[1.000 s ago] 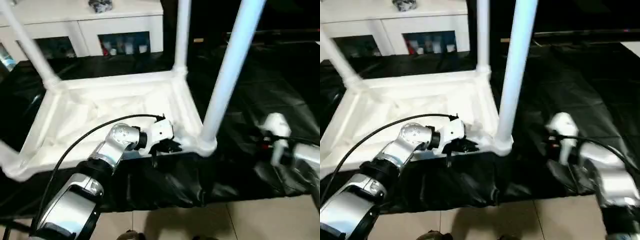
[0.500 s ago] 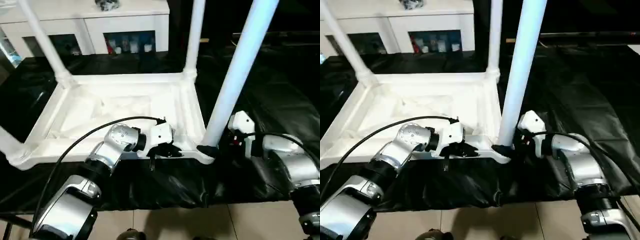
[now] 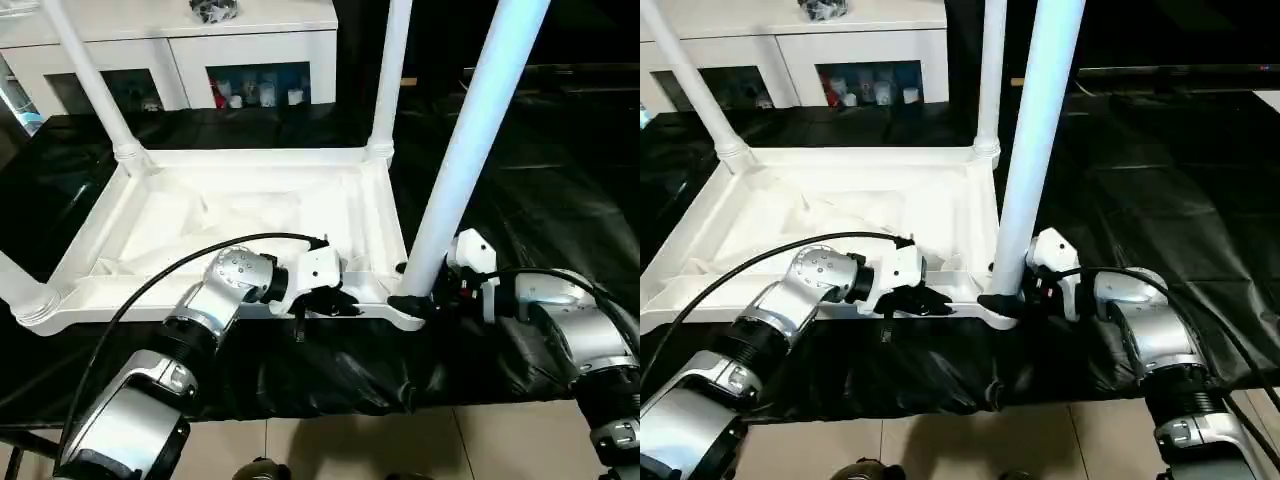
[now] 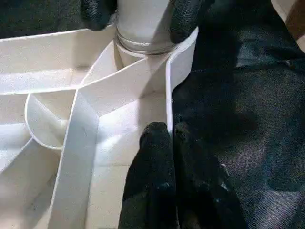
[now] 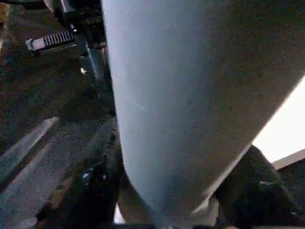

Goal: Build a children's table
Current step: Rotate leg to tighten

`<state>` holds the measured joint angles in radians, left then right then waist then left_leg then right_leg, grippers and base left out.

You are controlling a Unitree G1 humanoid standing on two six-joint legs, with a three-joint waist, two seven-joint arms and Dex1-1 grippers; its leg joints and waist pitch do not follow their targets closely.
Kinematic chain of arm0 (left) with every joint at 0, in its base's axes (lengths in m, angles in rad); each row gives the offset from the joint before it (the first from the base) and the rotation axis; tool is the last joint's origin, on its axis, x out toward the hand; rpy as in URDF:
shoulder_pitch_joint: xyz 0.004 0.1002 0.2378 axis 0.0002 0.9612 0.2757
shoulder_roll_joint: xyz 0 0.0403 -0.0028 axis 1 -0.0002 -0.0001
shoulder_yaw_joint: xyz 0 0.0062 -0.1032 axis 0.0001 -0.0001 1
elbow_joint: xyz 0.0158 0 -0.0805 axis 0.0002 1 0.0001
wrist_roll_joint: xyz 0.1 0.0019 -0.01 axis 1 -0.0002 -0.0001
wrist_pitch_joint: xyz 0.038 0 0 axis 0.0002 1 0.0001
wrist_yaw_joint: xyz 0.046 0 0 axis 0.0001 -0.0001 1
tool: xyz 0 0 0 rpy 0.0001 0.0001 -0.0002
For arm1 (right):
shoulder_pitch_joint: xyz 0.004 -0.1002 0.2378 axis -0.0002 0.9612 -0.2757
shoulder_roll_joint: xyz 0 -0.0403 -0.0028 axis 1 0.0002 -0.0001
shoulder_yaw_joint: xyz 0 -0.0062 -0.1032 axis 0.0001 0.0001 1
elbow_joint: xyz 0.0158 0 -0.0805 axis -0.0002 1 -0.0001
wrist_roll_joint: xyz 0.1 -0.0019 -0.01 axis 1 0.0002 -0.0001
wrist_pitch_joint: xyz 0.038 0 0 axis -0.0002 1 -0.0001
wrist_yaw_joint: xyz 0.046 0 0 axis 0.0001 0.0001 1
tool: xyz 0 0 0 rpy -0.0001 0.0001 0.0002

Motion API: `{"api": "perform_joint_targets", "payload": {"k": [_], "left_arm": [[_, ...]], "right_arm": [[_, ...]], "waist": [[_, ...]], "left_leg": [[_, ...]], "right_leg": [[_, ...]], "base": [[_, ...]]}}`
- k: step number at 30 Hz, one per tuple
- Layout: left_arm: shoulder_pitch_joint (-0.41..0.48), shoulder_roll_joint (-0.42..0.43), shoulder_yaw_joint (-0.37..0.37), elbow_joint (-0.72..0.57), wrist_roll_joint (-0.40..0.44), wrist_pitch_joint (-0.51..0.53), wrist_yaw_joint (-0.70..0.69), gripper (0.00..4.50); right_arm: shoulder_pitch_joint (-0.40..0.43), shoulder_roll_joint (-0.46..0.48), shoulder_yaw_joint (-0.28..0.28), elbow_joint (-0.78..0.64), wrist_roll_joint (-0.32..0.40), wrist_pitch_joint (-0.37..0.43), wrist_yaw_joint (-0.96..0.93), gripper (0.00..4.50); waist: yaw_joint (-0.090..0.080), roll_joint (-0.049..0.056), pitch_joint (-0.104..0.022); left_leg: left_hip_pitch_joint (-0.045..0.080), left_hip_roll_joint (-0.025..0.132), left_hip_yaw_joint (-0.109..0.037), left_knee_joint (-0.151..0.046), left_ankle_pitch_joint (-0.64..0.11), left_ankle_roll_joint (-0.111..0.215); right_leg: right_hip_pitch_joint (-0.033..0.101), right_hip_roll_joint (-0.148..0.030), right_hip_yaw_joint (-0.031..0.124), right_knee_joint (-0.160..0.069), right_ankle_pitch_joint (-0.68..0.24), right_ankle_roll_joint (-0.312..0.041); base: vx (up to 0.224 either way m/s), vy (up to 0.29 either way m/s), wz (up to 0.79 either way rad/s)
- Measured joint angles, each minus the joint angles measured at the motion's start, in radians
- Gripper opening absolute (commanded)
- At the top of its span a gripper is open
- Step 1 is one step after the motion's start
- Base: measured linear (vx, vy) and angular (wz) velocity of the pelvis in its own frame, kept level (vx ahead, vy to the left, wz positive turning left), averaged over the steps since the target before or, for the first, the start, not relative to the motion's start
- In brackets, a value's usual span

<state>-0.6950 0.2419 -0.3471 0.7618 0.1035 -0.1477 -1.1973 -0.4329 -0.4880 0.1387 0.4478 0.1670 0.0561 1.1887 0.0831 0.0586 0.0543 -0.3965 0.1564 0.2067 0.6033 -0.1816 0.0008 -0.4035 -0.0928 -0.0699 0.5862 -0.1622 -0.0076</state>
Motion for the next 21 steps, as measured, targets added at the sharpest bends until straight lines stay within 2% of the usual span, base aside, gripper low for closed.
{"api": "perform_joint_targets", "payload": {"k": [6,11,13,18,21], "left_arm": [[0.0,0.007,0.001,0.001,-0.009,0.017,-0.007,0.0],[-0.016,-0.001,0.003,0.026,-0.002,0.036,0.021,0.0],[-0.031,-0.017,0.006,0.048,0.01,0.05,0.064,0.0],[-0.063,-0.088,0.017,0.089,0.039,0.126,0.222,0.0],[-0.075,-0.139,0.025,0.101,0.052,0.181,0.336,0.0]], "right_arm": [[-0.001,0.011,0.002,-0.001,0.012,-0.001,-0.002,2.07],[0.022,0.041,-0.018,-0.016,0.011,0.017,-0.067,1.97],[0.042,0.073,-0.038,-0.038,-0.001,0.038,-0.159,1.97],[0.06,0.186,-0.093,-0.053,-0.052,0.079,-0.462,1.97],[0.044,0.281,-0.13,-0.031,-0.092,0.091,-0.676,1.97]], "waist": [[-0.001,0.0,0.0],[-0.001,0.001,-0.001],[-0.002,0.001,-0.001],[-0.023,0.0,-0.001],[-0.034,0.002,-0.001]], "left_leg": [[0.002,0.0,0.0,0.0,-0.001,-0.003],[0.004,0.0,0.0,0.001,-0.001,-0.003],[0.006,0.0,0.0,0.0,-0.002,-0.003],[0.01,-0.001,0.0,0.0,-0.002,-0.004],[0.011,-0.001,0.0,0.0,-0.002,-0.004]], "right_leg": [[0.0,0.0,0.0,0.003,0.0,0.0],[0.001,0.0,0.001,0.006,0.0,0.0],[0.002,0.0,0.001,0.007,0.001,-0.001],[0.006,0.0,0.001,0.005,-0.001,0.002],[0.007,0.0,0.001,0.001,-0.001,0.002]], "base": [[0.0,0.0,0.0],[0.0,0.0,0.0],[0.0,0.0,0.0],[0.0,0.0,0.0],[0.0,0.0,0.0]]}}
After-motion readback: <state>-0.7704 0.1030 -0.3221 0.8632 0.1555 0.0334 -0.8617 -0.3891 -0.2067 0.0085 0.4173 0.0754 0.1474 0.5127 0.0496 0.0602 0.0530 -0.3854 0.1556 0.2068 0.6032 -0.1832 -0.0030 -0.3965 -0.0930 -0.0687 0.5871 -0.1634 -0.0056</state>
